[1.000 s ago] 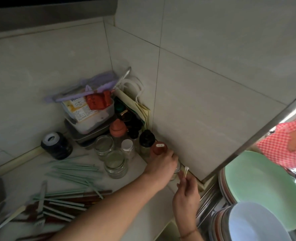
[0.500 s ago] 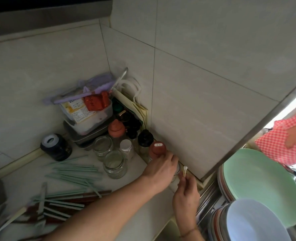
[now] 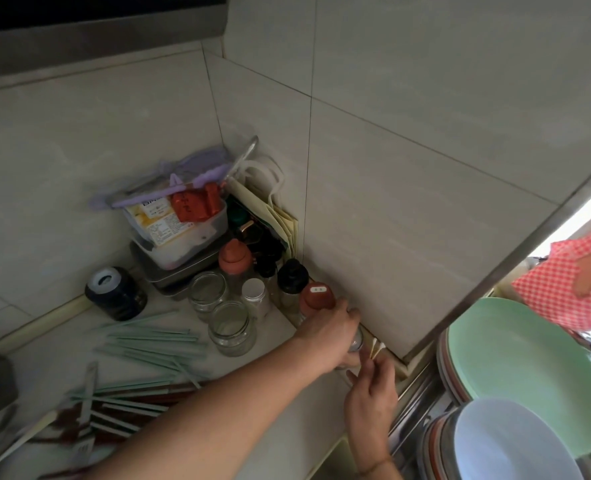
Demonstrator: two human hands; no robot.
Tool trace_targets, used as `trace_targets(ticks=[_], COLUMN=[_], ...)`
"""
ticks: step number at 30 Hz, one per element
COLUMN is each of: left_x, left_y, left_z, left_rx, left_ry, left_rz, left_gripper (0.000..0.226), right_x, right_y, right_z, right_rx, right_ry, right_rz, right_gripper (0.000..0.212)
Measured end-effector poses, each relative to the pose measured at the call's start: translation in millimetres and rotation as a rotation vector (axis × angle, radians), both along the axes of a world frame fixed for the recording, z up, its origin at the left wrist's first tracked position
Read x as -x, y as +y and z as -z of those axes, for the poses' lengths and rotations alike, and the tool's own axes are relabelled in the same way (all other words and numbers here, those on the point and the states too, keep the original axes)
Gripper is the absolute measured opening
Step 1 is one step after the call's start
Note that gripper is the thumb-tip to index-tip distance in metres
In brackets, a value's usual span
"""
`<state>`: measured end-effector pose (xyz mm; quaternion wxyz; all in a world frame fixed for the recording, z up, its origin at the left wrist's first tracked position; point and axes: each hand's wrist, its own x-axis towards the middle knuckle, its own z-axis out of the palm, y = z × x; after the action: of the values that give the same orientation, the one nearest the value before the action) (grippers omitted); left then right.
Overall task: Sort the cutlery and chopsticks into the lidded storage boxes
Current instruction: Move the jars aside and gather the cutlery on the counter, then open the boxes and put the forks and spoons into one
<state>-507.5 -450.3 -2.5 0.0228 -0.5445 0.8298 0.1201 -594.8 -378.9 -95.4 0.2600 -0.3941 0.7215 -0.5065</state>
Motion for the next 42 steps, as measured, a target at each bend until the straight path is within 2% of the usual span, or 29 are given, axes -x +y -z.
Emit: trace_targets(ticks=[4, 9, 14, 25, 28, 30, 32, 38, 42], left_x=[1, -1, 7, 8, 9, 10, 9, -1, -12], left_y=[0, -2, -4, -3, -3, -2, -1, 10, 17], left_z=[4, 6, 6, 7, 7, 6, 5, 14, 22], left_rx=[0.001, -0.043, -0.06, -0.103, -0.098, -0.084, -0.068, 0.052, 0.082], left_ry=[0.012, 0.143, 0.091, 0.08, 0.097, 0.114, 0.131, 0.208, 0.286], left_rz=[-0.002, -0.093, -0.08, -0.118, -0.131, -0.133, -0.136, -0.078, -0.058], left_gripper=[0.052, 0.061, 0.069, 0.062, 0.067, 0.069, 0.068, 0.048, 0.052], right_x=[-2, -3, 1, 0, 3, 8, 15, 21, 23], right_y=[3, 2, 1, 0, -5, -9, -11, -16, -20], right_z=[0, -5, -8, -14, -14, -9, -2, 11, 13], right_rx=[-0.01, -0.009, -0.038, -0.039, -0.058, -0.091, -0.159, -0.269, -0.271], right_ry=[0.0, -0.019, -0.032, -0.005, 0.023, 0.038, 0.125, 0.258, 0.295], right_rz=[-0.007, -0.008, -0.026, -0.058, -0.049, -0.032, -0.045, -0.215, -0.292], right_gripper=[0.016, 0.02, 0.028, 0.041, 0.035, 0.024, 0.016, 0.007, 0.009])
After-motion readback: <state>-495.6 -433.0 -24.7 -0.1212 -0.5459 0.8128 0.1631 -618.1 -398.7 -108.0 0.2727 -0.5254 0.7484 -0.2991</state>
